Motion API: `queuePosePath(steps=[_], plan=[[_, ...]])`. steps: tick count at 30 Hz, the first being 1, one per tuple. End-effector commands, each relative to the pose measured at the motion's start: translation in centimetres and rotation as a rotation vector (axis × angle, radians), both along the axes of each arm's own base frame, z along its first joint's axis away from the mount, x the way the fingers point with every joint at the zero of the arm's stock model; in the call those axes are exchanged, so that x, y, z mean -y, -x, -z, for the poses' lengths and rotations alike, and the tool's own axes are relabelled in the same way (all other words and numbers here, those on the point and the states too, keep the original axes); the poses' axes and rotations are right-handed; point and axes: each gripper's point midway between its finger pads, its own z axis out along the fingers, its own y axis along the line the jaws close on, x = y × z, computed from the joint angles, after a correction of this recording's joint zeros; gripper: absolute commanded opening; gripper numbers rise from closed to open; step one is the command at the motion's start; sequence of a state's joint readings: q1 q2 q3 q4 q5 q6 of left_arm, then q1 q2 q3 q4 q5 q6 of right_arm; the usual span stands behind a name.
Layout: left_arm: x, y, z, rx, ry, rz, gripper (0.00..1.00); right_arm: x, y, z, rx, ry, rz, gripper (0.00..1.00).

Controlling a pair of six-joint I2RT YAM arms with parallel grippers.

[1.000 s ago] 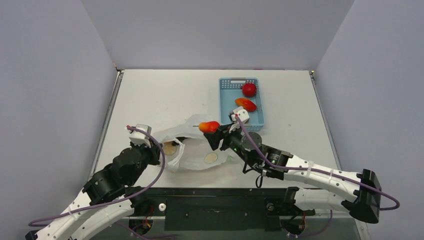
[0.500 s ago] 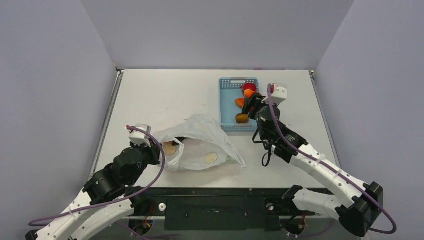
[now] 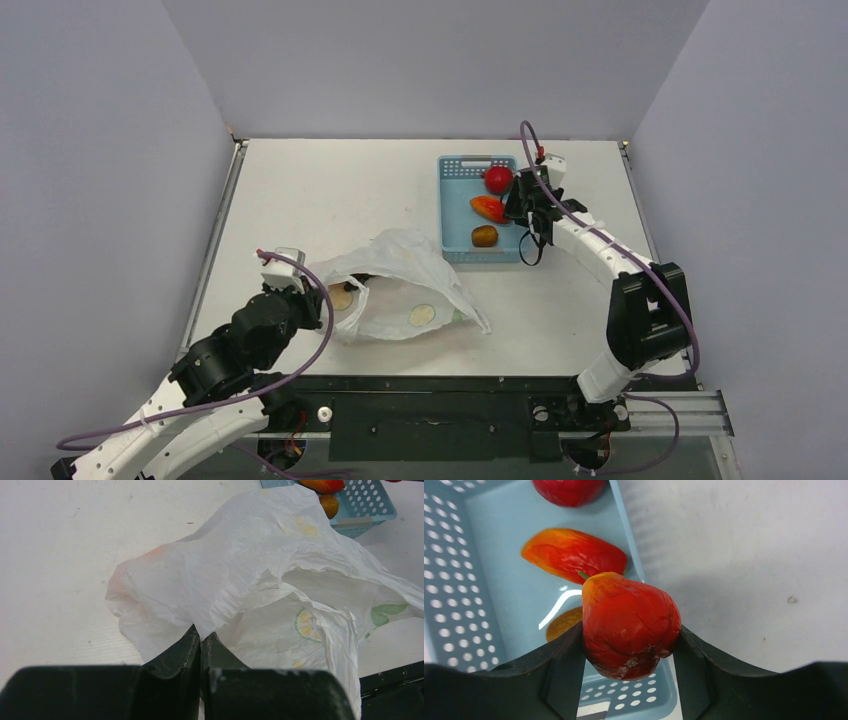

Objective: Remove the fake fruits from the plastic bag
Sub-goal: Place the fake fruit in the bin.

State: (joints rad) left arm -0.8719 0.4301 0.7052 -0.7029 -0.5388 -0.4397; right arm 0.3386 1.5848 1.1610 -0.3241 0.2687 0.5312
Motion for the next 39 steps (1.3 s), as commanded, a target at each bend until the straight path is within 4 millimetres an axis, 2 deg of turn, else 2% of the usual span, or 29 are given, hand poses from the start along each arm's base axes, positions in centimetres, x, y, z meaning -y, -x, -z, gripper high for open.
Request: queuePosePath(steps=[1, 3, 6, 11, 13, 15, 22, 28, 35, 39], plan=[[0.1, -0.2, -1.6, 0.026, 0.033, -0.009, 0.0, -1.9, -0.2, 0.4, -0.056, -0.121, -0.067, 0.0], [0.1, -0.2, -1.6, 0.026, 0.032, -0.007, 0.0, -2.0, -0.1, 0.9, -0.063, -0.126, -0.068, 0.0], [0.2, -0.2, -1.6, 0.025, 0.031, -0.007, 0.0, -1.8, 0.2, 1.5, -0.074, -0.121, -0.064, 0.12], [0.2, -0.2, -1.4, 0.021, 0.026, -0.005, 0.0, -1.5, 0.3, 1.6, -0.068, -0.11, -0.051, 0.5], [0.3, -0.2, -1.5, 0.022, 0.027, -0.006, 0.0, -1.3, 0.4, 1.3, -0.059, -0.105, -0.046, 0.62], [0.3, -0.2, -1.4, 0.021, 0.028, -0.004, 0.0, -1.4, 0.5, 0.7, -0.041, -0.099, -0.049, 0.69], [0.4, -0.2, -1.5, 0.02, 0.03, 0.002, 0.0, -1.7, 1.0, -1.1, 0.004, -0.072, -0.078, 0.75], [0.6, -0.2, -1.3, 0.013, 0.024, 0.009, 0.0, -3.1, 2.2, -2.5, 0.036, -0.043, -0.124, 0.75], [1.0, -0.3, -0.9, 0.0, 0.01, 0.017, 0.0, -6.6, 5.0, -4.6, 0.085, -0.037, -0.252, 0.72], [1.6, -0.4, -0.4, -0.02, -0.004, 0.04, 0.0, -9.2, 7.2, -6.3, 0.142, -0.118, -0.342, 0.71]])
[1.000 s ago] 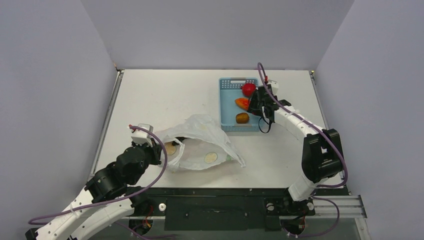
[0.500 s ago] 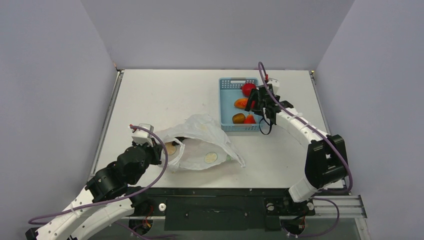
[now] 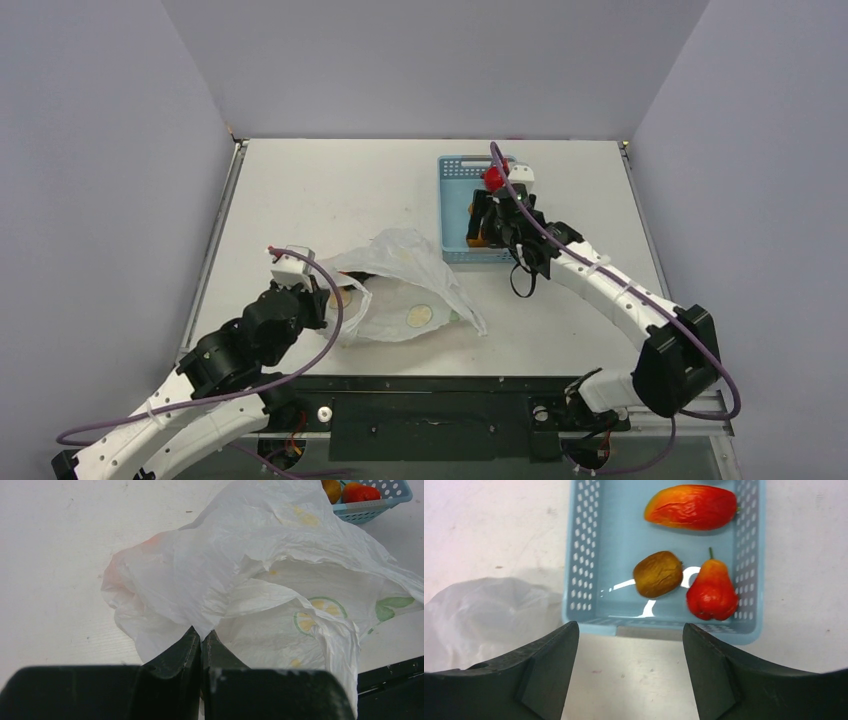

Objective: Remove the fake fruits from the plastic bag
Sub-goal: Place the fake fruit in the bin, then take out the fake fruit from the plastic bag.

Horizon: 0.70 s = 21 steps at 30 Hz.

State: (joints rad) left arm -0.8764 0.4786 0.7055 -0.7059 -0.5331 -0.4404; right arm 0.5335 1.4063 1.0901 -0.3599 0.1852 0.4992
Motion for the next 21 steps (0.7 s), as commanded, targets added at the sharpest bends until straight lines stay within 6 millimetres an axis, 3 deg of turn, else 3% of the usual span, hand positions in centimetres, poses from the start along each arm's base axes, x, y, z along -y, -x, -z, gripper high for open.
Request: queuePosePath(steps=[1, 6, 8, 12, 16, 21], plan=[[1.3, -0.2, -1.3, 0.009, 0.032, 0.037, 0.0, -2.3, 2.3, -3.5, 0.107, -0.099, -0.093, 0.7], [2.0, -0.2, -0.6, -0.016, 0.01, 0.062, 0.0, -6.2, 6.0, -7.1, 0.231, -0.26, -0.22, 0.68], [2.2, -0.2, -0.5, -0.02, 0.008, 0.074, 0.0, -8.7, 8.9, -8.4, 0.28, -0.315, -0.319, 0.67], [2.9, 0.1, -0.7, -0.019, 0.018, 0.115, 0.0, -11.6, 12.8, -10.1, 0.351, -0.401, -0.415, 0.63], [3.4, 0.5, -0.8, -0.015, 0.028, 0.147, 0.0, -15.1, 16.0, -9.1, 0.351, -0.452, -0.511, 0.55], [3.5, 0.6, -0.9, -0.011, 0.031, 0.156, 0.0, -18.0, 17.7, -7.9, 0.384, -0.434, -0.557, 0.43]])
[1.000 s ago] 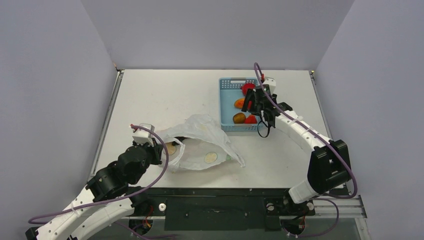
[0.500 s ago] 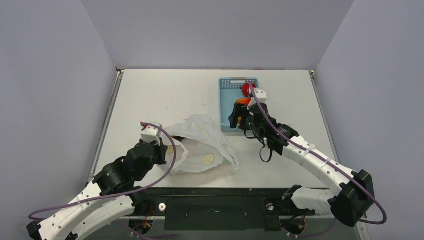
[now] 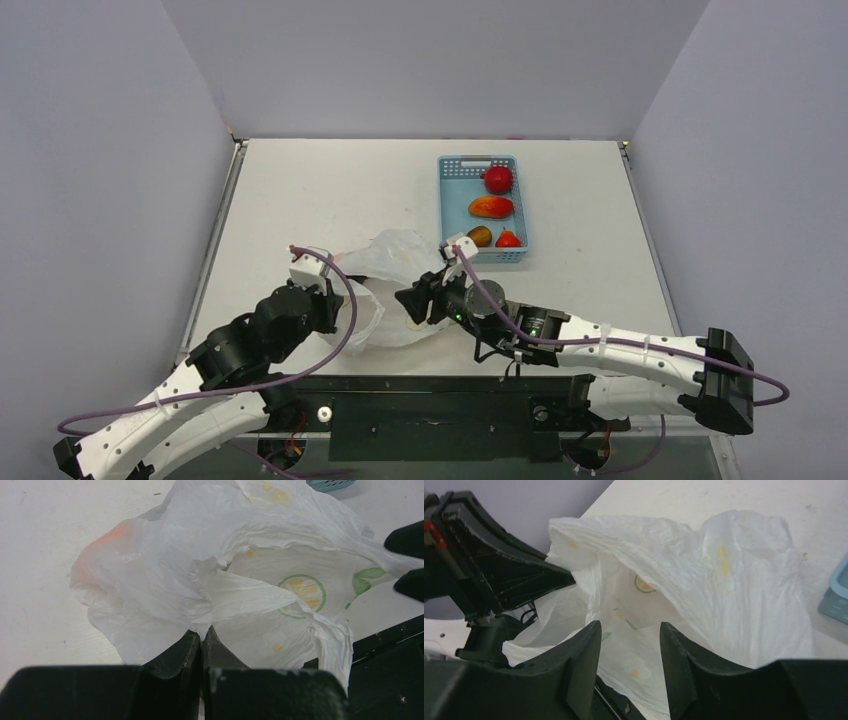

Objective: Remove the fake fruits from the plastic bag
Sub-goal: Take out the fake fruit from the plastic bag.

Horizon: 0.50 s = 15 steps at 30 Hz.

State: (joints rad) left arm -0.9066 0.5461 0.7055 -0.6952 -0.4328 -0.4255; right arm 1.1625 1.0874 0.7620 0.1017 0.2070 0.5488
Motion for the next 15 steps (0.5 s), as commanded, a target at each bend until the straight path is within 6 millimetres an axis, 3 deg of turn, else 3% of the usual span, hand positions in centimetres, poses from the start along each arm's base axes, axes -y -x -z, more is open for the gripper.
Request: queuePosePath(steps=[1, 4, 6, 10, 15], plan=[[0.9, -0.2, -2.4, 0.055, 0.062, 0.031, 0.0, -2.4, 0.2, -0.3, 0.066, -0.065, 0.013, 0.38], [0.8, -0.1, -2.6, 0.063, 0.068, 0.028, 0.0, -4.0, 0.5, 0.6, 0.072, -0.072, -0.018, 0.23], [0.8, 0.0, -2.7, 0.067, 0.073, 0.029, 0.0, -5.3, 0.7, 2.5, 0.068, -0.035, -0.034, 0.16], [0.8, 0.2, -2.8, 0.072, 0.08, 0.034, 0.0, -7.2, 0.8, 4.9, 0.061, -0.006, -0.043, 0.11], [1.0, 0.3, -2.9, 0.073, 0.085, 0.045, 0.0, -8.7, -0.4, 6.9, 0.062, 0.029, -0.001, 0.11]])
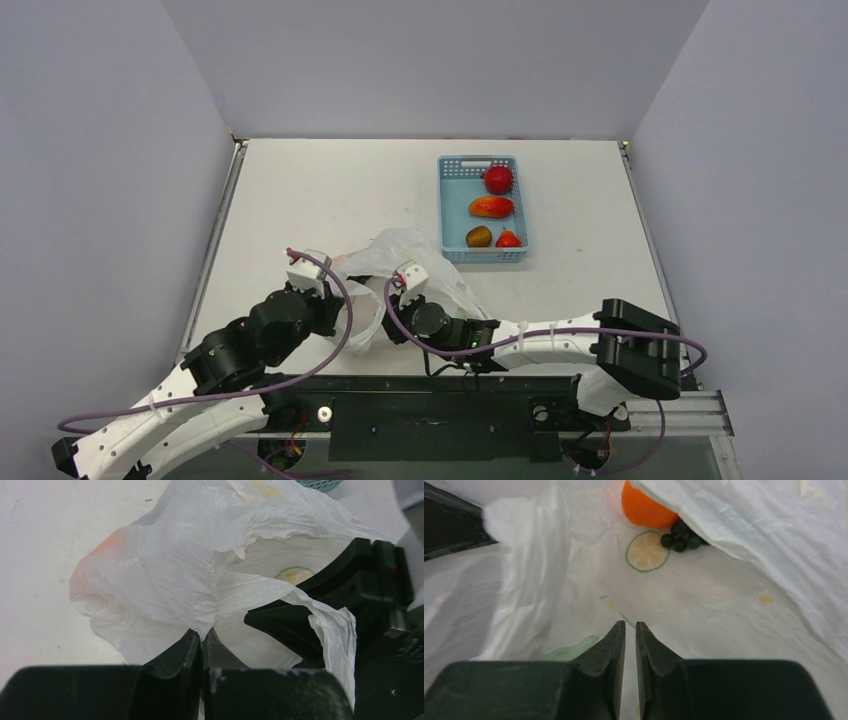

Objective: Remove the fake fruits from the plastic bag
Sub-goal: Take out the fake fruit from the plastic bag.

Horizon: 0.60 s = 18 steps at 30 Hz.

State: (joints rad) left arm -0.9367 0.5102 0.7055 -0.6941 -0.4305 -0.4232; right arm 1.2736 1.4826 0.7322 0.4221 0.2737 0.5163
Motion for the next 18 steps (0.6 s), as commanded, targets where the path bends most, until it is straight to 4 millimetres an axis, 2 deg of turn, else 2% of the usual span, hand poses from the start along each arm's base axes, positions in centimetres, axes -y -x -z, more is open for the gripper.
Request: queuePosePath(steps=[1, 7, 8, 9, 12, 18], plan=[[0.8, -0.3, -2.1, 0.048, 0.055, 0.016, 0.0, -2.4, -1.8, -2.3, 0.058, -0.086, 0.057, 0.11], [1.1, -0.1, -2.2, 0.047, 0.058, 0.031, 0.0, -3.6, -4.2, 0.0, 0.05, -0.071, 0.124, 0.11], [1.1, -0.1, -2.2, 0.048, 0.061, 0.034, 0.0, -3.8, -4.7, -0.2, 0.047, -0.089, 0.137, 0.12], [1.2, 0.0, -2.3, 0.048, 0.063, 0.04, 0.0, -3.9, -5.0, 0.6, 0.04, -0.086, 0.147, 0.13], [1.5, 0.3, -2.3, 0.049, 0.07, 0.062, 0.0, -4.1, -6.6, 1.0, 0.035, -0.123, 0.183, 0.21], [2.0, 0.6, -2.3, 0.049, 0.07, 0.089, 0.0, -4.9, -8.8, 1.7, 0.02, -0.142, 0.244, 0.26]])
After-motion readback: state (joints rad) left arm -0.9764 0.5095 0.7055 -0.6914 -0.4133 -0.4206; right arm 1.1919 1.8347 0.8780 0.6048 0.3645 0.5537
